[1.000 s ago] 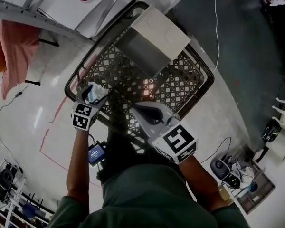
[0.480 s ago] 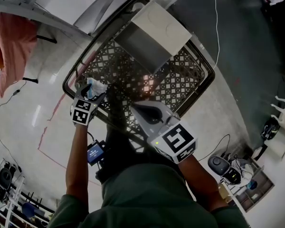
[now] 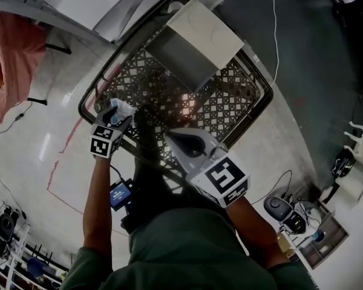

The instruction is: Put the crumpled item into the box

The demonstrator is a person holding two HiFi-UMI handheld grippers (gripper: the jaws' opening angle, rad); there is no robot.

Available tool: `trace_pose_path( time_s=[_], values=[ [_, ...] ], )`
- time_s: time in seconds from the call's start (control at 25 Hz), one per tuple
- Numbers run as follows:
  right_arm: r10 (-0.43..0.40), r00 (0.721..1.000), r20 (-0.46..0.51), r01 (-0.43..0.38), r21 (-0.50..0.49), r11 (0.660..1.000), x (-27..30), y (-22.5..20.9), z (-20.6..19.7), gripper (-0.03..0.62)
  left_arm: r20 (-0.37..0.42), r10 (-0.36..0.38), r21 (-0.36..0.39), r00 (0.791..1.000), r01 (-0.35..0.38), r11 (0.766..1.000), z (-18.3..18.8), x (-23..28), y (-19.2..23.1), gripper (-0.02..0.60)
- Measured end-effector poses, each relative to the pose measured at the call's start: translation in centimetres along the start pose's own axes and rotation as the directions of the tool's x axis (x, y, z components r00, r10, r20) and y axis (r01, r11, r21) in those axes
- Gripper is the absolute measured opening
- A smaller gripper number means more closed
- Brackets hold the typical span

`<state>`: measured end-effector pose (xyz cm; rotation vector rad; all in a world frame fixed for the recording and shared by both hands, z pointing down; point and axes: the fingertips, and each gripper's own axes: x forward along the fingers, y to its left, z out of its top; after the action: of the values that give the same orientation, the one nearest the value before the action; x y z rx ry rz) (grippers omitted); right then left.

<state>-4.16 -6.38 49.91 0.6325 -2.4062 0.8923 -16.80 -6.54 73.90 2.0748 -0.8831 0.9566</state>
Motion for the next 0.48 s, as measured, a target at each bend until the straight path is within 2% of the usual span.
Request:
trace_pose_path(
  time_s=[0.32, 0.36, 0.4, 0.48],
  values=[
    [-0.001, 1.000, 0.001, 0.001, -0.001, 1.000, -0.1, 0.3, 0.0, 0.008, 0.023, -0.017, 0.006, 1.000, 0.017, 1.000, 0.3, -0.7, -0.6, 0.202],
    [-0.002, 1.000, 0.002, 0.002, -0.001, 1.000, -0.1, 0.4, 0.0, 0.008, 0.034, -0.016, 0.012, 0.999, 0.015, 1.000, 0.6, -0.9, -0.7, 0.113],
    [-0.003, 1.000, 0.003, 0.003, -0.001, 1.000, -0.1, 0.4, 0.0, 0.008, 0.046, -0.015, 0.017, 0.999, 0.015, 1.000, 0.8, -1.0, -0.7, 0.074],
    [-0.005, 1.000, 0.004, 0.005, -0.001, 1.000, -0.3, 0.5, -0.1, 0.008, 0.059, -0.018, 0.025, 0.998, 0.017, 1.000, 1.2, -1.1, -1.0, 0.072]
  ],
)
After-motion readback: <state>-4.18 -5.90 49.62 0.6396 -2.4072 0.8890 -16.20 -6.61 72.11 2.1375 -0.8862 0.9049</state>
